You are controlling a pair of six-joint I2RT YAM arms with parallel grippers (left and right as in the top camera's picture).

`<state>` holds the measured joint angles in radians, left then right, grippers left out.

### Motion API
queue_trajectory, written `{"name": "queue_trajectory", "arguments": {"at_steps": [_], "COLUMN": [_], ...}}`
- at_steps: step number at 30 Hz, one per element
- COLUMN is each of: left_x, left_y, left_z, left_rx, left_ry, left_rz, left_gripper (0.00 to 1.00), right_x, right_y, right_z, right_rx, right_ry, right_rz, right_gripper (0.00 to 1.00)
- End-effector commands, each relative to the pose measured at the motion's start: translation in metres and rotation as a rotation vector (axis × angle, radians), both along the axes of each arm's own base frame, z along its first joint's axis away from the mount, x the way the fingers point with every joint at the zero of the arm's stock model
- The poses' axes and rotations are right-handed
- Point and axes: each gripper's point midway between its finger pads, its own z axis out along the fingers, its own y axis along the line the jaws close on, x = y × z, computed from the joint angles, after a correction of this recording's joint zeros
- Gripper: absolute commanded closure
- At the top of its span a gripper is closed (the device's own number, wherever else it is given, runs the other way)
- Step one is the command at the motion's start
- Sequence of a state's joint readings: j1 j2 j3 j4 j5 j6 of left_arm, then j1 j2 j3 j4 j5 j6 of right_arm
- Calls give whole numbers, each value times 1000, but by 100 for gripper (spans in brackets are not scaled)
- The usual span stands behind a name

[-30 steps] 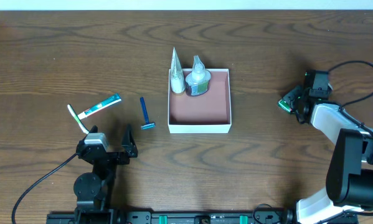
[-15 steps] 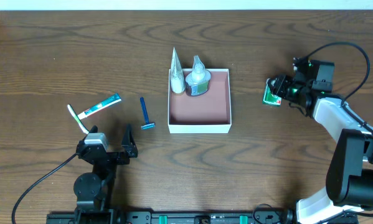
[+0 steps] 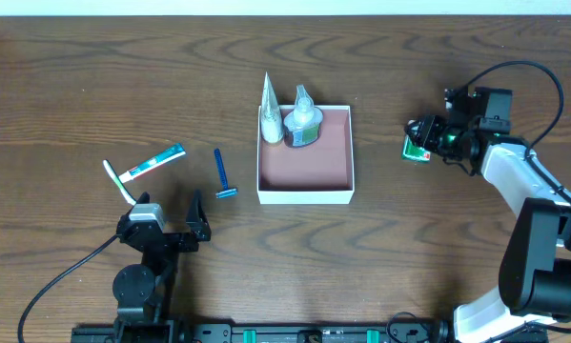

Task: Pack container
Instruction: 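Lift the Dettol soap and carry it left over the box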

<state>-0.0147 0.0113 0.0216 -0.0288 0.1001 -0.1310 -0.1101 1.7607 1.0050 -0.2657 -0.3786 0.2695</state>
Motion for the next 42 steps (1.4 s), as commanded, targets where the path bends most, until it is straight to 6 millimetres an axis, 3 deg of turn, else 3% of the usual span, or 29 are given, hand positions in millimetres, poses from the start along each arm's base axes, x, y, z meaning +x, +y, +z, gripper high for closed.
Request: {"name": "queue_trajectory", "arguments": {"at_steps": [1,6,11,16,26,35,42], "left_x": [-1,-1,-1,-1,-1,-1,-1], "left_y": [-1,-1,-1,-1,-1,-1,-1], "left_z": [-17,-17,-17,-17,-17,-17,-17], "left_rx": [1,1,1,1,1,1,1], "left_ry": [51,51,51,51,51,51,51], "left_rz": [-7,-7,-7,-7,-7,-7,-7], "left_gripper": [2,2,2,2,2,2,2], "right_x": [2,3,2,1,2,3,3], "right_y": [-8,2,-2,-6,-10,0,-2], "right_z": [-9,-11,-9,-8,-7,-48,-54], "right_rx": [-188,-335,-459,-473,-486,-405,-400], "right_ry": [15,9,12,15,13,78,89], "right_rz": [-11,-8,-100,-171,-186,-136,-142], "right_gripper": [48,46,45,45,36,35,41]}}
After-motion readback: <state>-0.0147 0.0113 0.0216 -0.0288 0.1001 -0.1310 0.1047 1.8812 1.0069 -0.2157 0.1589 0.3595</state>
